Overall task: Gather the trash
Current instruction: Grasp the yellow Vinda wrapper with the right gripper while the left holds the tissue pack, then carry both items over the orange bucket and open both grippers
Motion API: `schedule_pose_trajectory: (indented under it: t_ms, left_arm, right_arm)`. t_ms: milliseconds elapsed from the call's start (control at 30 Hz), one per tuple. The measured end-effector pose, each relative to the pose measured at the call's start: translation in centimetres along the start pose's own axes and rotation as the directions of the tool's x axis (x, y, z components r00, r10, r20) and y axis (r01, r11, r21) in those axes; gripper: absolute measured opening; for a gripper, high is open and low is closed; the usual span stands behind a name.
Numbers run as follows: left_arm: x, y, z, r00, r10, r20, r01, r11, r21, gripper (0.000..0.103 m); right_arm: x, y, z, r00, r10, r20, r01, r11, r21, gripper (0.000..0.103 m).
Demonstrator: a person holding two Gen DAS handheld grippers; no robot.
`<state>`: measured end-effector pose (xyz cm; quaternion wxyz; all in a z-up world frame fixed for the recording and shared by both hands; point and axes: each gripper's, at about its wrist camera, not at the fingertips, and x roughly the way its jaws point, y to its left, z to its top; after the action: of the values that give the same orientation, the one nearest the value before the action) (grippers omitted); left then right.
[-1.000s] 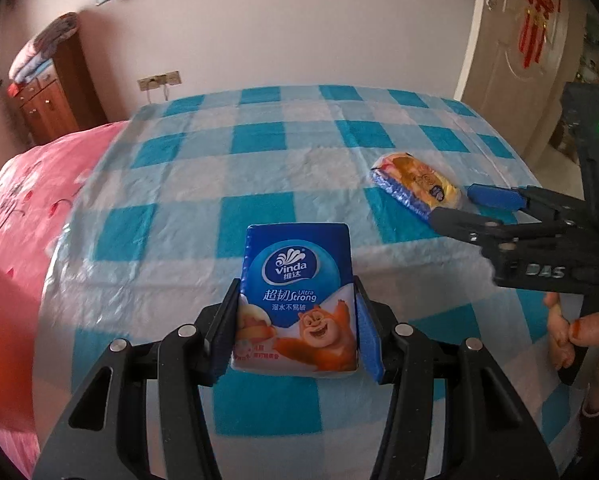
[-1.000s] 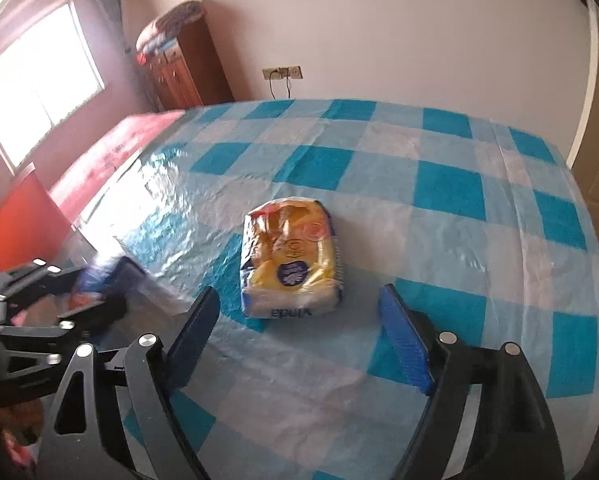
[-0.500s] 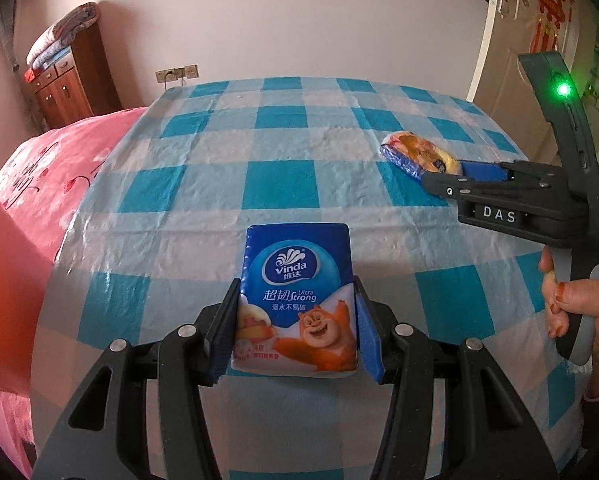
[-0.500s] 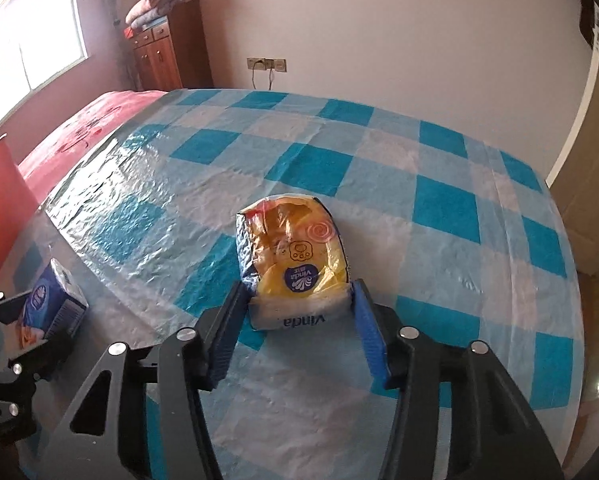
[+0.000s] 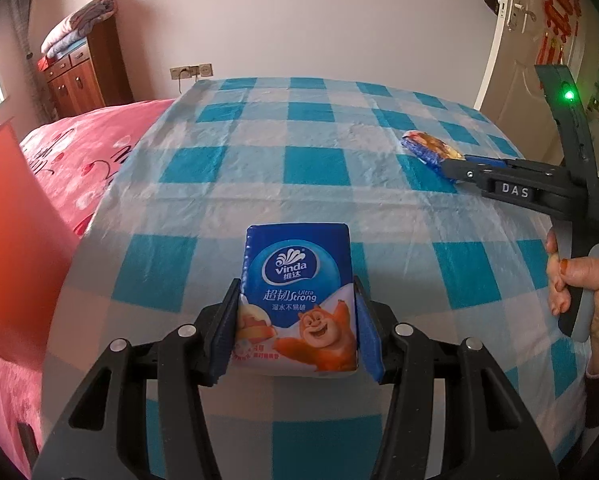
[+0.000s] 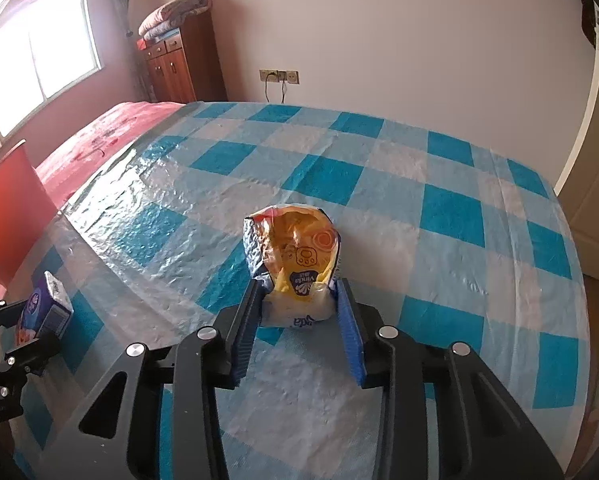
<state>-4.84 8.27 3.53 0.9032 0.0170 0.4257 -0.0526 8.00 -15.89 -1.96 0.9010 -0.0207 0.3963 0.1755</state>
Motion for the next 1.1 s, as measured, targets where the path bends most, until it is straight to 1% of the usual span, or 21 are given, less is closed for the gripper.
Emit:
schedule_pose_trajectory:
  t_ms: [167,333,667,933,1100]
  left_arm:
    - [-0.3,0.2,-0.4,1.0,0.0,0.0,0.0,1.0,-0.009,0.053]
    - [-0.7,-0.1,-0.4,1.0,-0.005,0.009,0.005,1.0,0.002,0.053]
    - [-1.5,-0.4,-0.5,1.0,-0.006,0.031,0.005,1.0,0.014,0.053]
    - [-2.7,0.1,-0.4,0.998,-0.008,0.063,0.008,1.0,0.006,0.053]
    - [-3.5,0.5,-0.6,0.997,0.004,0.082,-0.005,1.0,0.008,0.053]
  right_arm:
    - [-0.5,-0.5,-0.2,1.0,0.029,0.013,-0.029,0.999,0.037,0.036]
    - [-1.0,-1.2,-0.7,0.998,0.058,0.026,-0.06,0.995,0.084,0.036]
    - [-2.2,-1.1,-1.4,0.996,0.065,0.061,-0.072,0.99,0.119,0.036]
    - [-3.1,-0.6,-2.0,0.995,0.08,0.066,-0.089,0.985,0.145,0.036]
    - [-3.7,0.1,-2.3,0.994,0.091,0.066,-0.101,0.982,0.16,0.036]
